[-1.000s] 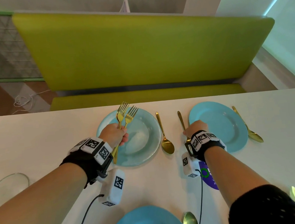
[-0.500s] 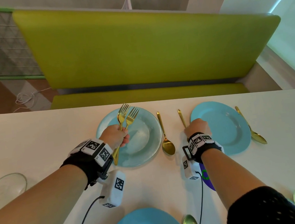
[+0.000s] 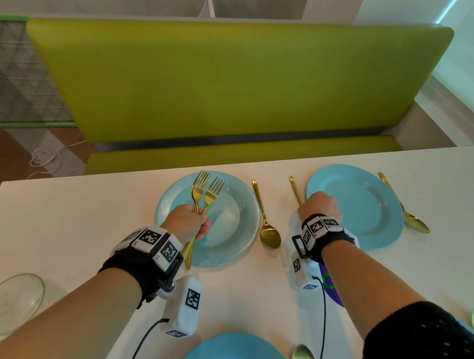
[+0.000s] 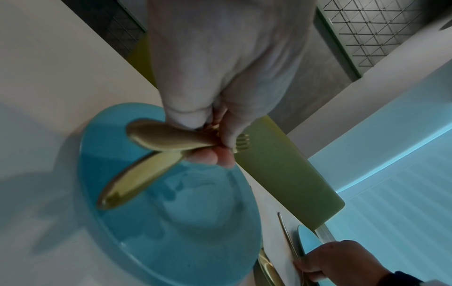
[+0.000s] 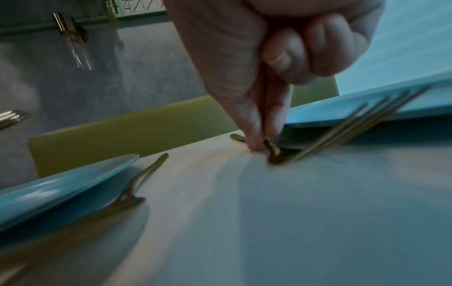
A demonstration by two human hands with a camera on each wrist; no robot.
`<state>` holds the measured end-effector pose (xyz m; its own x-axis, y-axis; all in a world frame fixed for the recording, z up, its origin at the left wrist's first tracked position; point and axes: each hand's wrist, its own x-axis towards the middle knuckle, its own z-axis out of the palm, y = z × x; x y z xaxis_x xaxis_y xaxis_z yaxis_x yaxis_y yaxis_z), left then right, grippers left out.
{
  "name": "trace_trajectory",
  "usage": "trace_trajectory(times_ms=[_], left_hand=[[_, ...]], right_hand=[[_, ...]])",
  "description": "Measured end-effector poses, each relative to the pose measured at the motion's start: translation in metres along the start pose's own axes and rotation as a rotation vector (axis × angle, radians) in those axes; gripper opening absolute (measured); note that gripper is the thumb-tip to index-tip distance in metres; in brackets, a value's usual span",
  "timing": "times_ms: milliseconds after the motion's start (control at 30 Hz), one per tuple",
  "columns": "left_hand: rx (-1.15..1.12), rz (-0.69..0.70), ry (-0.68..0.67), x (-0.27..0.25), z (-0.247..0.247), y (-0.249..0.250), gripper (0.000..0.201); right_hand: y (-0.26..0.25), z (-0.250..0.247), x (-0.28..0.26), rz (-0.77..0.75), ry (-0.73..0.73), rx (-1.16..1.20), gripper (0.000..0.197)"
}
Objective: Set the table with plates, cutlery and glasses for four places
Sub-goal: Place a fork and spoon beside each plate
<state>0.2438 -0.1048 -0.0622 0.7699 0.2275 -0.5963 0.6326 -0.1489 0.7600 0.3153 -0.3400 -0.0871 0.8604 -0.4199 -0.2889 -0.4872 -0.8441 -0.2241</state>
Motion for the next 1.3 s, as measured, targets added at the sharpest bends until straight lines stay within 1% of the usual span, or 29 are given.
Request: trace_trajectory(times_ms=[133, 200, 267, 333, 467, 567, 633, 800, 967, 1033, 1100, 1167, 1233, 1300], left_hand=[[0.013, -0.039, -0.023, -0.004, 0.0, -0.002, 0.018], [0.011, -0.049, -0.037, -0.008, 0.0, -0.003, 0.02], [0.007, -0.054, -0.056, -0.013, -0.002, -0.004, 0.023], [0.009, -0.051, -0.083, -0.02, -0.003, -0.005, 0.023], [0.014, -0.036, -0.125, -0.039, -0.007, -0.006, 0.021], [0.056, -0.031, -0.215, -0.056, -0.014, -0.009, 0.018], [0.104, -0.012, -0.256, -0.069, -0.024, -0.013, 0.017], [0.192, 0.022, -0.349, -0.108, -0.059, -0.037, 0.02], [0.217, 0.05, -0.397, -0.144, -0.096, -0.059, 0.026], [0.197, 0.04, -0.397, -0.151, -0.111, -0.065, 0.023], [0.15, 0.015, -0.386, -0.156, -0.127, -0.068, 0.021], [0.098, -0.001, -0.362, -0.158, -0.141, -0.067, 0.024], [0.06, -0.006, -0.304, -0.157, -0.151, -0.065, 0.022], [0.04, -0.013, -0.215, -0.152, -0.161, -0.064, 0.021]], right_hand=[[-0.002, -0.005, -0.008, -0.051, 0.006, -0.013, 0.018], [-0.007, -0.008, -0.018, -0.126, 0.011, -0.033, 0.022], [-0.013, -0.01, -0.035, -0.245, 0.011, -0.031, 0.025], [-0.02, -0.012, -0.058, -0.397, -0.005, -0.017, 0.025], [-0.033, -0.012, -0.109, -0.686, -0.081, 0.007, 0.026], [-0.039, -0.008, -0.149, -0.852, -0.101, -0.035, 0.027], [-0.041, -0.005, -0.173, -0.915, -0.131, -0.094, 0.028], [-0.042, -0.003, -0.234, -0.957, -0.202, -0.2, 0.027], [-0.055, 0.002, -0.288, -0.938, -0.195, -0.251, 0.025], [-0.061, 0.005, -0.306, -0.932, -0.184, -0.239, 0.024], [-0.067, 0.007, -0.32, -0.934, -0.169, -0.22, 0.023], [-0.073, 0.007, -0.328, -0.932, -0.147, -0.191, 0.022], [-0.078, 0.006, -0.33, -0.909, -0.132, -0.144, 0.019], [-0.079, 0.006, -0.328, -0.867, -0.133, -0.12, 0.018]])
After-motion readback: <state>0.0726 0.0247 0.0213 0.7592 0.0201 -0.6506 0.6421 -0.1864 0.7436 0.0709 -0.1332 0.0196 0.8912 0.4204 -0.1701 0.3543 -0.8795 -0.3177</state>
